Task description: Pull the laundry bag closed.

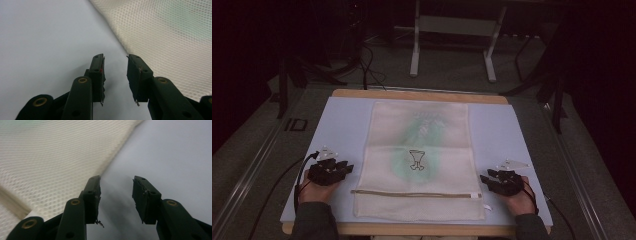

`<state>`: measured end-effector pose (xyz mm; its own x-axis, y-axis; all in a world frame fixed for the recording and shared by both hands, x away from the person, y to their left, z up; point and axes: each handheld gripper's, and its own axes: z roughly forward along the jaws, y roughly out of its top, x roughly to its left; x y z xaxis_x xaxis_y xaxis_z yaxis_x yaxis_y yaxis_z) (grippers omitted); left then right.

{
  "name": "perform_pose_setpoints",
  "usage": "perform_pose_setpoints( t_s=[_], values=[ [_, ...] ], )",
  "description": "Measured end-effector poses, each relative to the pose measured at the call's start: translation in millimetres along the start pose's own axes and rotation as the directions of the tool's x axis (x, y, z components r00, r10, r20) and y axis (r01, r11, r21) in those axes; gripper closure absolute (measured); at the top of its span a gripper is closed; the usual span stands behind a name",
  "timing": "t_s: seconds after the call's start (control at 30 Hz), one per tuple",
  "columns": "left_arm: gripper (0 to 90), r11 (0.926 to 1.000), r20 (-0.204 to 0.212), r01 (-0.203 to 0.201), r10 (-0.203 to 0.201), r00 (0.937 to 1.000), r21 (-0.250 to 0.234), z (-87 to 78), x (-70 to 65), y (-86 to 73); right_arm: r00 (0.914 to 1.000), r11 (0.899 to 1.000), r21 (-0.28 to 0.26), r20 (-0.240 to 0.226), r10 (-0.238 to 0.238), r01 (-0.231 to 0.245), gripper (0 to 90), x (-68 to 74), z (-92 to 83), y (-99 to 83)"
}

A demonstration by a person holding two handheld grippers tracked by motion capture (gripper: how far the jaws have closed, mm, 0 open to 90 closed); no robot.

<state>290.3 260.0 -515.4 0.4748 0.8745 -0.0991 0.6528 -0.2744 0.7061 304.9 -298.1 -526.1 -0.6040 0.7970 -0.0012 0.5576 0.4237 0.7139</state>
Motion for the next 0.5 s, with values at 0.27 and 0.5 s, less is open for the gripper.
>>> perform_pose_setpoints(
  t_s=[0.27, 0.5],
  values=[
    [65.9, 0.9994, 0.055, -0.034, 0.034, 0.9979, -0.011, 0.9, -1.1, 2.1, 0.9998, 1.000, -0.016, -0.007, -0.021, 0.021, 60.7, 7.6, -2.8, 4.8],
    [67.5, 0.9987, 0.086, -0.052, 0.052, 0.9949, -0.003, 2.5, -2.9, 3.3, 0.9984, 0.999, -0.025, -0.037, -0.043, 0.042, 62.6, 14.6, -5.9, 8.9]
  ],
)
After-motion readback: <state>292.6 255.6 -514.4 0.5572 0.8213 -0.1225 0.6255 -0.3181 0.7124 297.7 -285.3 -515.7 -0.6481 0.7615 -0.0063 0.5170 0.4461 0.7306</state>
